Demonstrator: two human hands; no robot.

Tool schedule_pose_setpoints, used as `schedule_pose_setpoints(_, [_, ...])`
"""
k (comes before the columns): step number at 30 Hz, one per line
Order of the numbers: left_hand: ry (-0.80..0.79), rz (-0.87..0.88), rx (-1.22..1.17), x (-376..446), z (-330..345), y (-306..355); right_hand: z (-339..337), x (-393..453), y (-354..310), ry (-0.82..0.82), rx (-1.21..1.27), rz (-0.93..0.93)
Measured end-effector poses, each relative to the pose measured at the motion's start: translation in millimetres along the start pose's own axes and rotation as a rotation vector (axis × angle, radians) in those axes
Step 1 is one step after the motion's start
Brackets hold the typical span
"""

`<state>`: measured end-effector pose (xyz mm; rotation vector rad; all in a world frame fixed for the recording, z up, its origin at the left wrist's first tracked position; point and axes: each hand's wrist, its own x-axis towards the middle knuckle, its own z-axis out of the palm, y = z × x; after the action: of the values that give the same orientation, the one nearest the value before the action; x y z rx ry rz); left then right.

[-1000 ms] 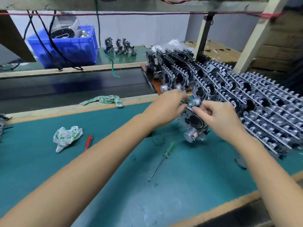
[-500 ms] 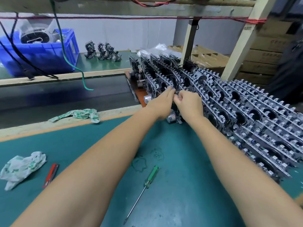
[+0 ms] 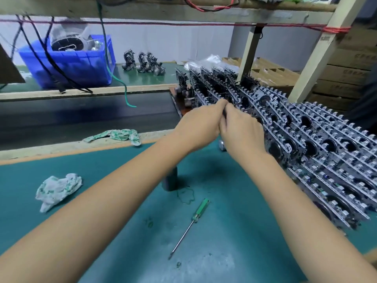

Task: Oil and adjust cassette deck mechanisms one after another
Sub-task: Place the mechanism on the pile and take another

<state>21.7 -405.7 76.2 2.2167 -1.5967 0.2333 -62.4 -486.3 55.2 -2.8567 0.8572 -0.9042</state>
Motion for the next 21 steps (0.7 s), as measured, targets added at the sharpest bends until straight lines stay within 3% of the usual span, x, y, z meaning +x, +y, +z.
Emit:
schedule_pose_setpoints(4, [0.093,-0.108,0.121,-83,-45,-23,-22,-32,-76,-0.072,0.17,-0.214])
schedule_pose_setpoints(9, [0.049,-0.41,0.023,-204,-72,-71,-2,-72,-176,-0.284,0.166,-0.506])
schedule_pose_setpoints(14, [-0.022,-0.691,0.111,-299,-81,-115,30,-105,-266,-0.455,0.168,-0.746])
schedule_pose_setpoints(17, [0.106,-0.752,0.393,-333,-102,-144,45,-109,-314,-0.419,0.213,-0.827])
schedule_pose_setpoints(21, [0.357,-0.882,0.538,-358,-135,-180,58,-94,-376,-0.157,0.255,-0.879])
